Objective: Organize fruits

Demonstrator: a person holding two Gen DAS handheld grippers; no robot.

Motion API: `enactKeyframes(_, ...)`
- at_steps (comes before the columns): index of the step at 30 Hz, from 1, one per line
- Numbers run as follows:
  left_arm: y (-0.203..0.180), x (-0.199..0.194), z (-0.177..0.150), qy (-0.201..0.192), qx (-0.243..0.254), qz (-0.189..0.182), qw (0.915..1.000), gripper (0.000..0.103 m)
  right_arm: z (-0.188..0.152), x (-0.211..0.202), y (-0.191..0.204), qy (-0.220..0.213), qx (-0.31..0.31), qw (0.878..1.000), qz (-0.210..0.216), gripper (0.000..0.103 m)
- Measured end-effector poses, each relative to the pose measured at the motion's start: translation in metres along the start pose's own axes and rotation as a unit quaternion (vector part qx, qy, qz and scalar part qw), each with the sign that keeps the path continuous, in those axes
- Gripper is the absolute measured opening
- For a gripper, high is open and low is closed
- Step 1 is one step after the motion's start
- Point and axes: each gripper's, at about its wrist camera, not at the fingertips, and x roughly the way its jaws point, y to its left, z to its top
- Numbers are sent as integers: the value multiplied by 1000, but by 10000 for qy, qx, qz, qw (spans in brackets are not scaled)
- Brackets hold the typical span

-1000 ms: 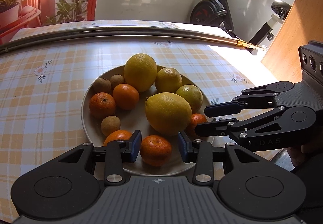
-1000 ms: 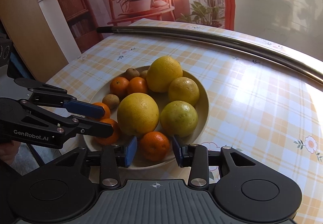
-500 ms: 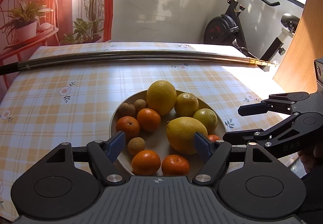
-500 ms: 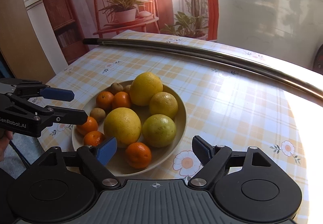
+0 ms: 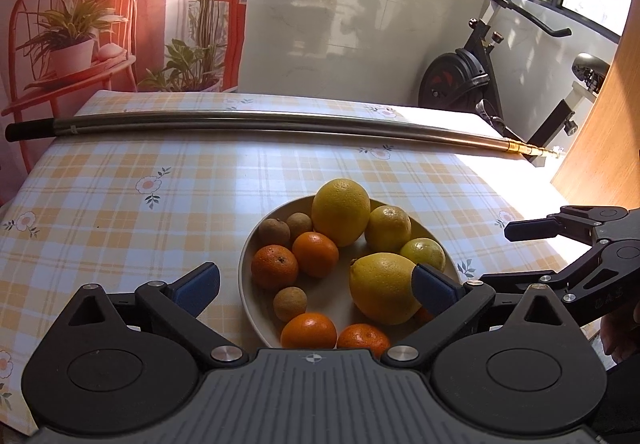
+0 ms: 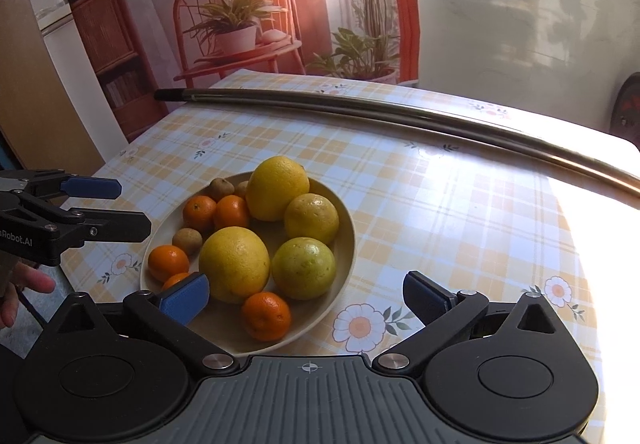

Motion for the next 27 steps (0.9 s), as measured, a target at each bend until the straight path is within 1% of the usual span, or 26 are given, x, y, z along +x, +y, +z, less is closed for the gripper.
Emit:
enactKeyframes(2, -1, -4, 4, -74, 37, 38, 10000, 103, 3, -5, -1, -84, 92, 9999, -87, 103)
enactKeyframes(4, -3, -11, 10, -226, 90, 138, 9996, 103, 9, -14, -2, -237, 230, 9993, -162, 102)
enactKeyframes(7, -5, -26, 24, -549, 186, 275, 9979, 103, 20, -30, -5, -496, 375, 9979, -200, 103)
enactKeyframes(10, -5, -43, 40, -859, 163, 299, 9957, 103, 35, -52, -6, -811, 415, 9952, -345, 102)
enactKeyframes(13, -5, -64, 57, -1211, 63, 279, 9922, 103, 50, -79, -6, -1253, 454, 9895, -560, 103)
enactKeyframes(16, -10, -81, 72, -1518, 22, 303, 9879, 103, 63, -103, -7, -1569, 475, 9843, -658, 103)
enactKeyframes(20, -23, -103, 85, -1910, 0, 333, 9810, 103, 80, -134, -6, -1961, 421, 9734, -1106, 103)
enactKeyframes(23, -36, -117, 91, -2109, 63, 291, 9770, 103, 84, -153, -8, -2188, 444, 9678, -1167, 103)
enactKeyframes(27, -49, -127, 94, -2250, 111, 440, 9733, 103, 85, -172, -6, -2357, 415, 9629, -1246, 103)
